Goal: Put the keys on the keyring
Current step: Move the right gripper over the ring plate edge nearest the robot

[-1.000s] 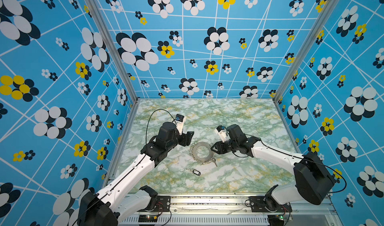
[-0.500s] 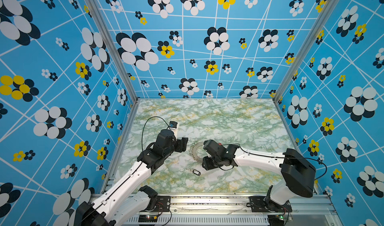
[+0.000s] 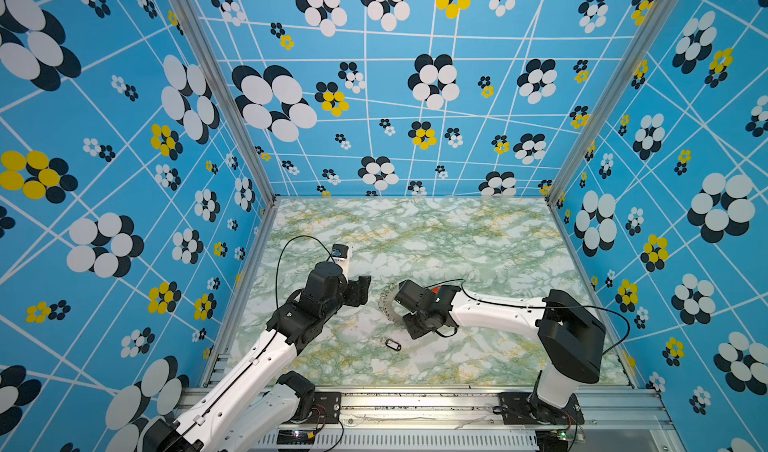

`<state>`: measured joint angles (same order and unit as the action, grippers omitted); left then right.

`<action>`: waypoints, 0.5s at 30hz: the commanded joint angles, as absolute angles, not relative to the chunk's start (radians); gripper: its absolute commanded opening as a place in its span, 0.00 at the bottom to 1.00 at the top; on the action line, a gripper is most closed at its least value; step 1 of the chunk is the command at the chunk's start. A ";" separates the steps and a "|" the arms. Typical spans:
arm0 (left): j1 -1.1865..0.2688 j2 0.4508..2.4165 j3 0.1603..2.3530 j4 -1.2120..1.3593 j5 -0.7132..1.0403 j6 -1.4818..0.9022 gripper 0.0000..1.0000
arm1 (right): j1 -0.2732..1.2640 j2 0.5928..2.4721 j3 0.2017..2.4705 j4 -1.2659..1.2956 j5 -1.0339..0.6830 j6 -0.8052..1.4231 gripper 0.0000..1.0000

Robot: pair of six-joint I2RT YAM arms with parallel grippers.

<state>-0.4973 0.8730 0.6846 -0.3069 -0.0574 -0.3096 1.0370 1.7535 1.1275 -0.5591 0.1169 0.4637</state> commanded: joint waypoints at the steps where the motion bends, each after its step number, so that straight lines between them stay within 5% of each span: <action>1: -0.491 0.864 0.667 -0.320 -0.075 -0.326 0.77 | 1.042 1.746 1.121 -0.590 0.167 0.401 0.35; 15: -0.487 0.886 0.670 -0.310 -0.068 -0.331 0.77 | 1.037 1.722 1.093 -0.569 0.206 0.320 0.24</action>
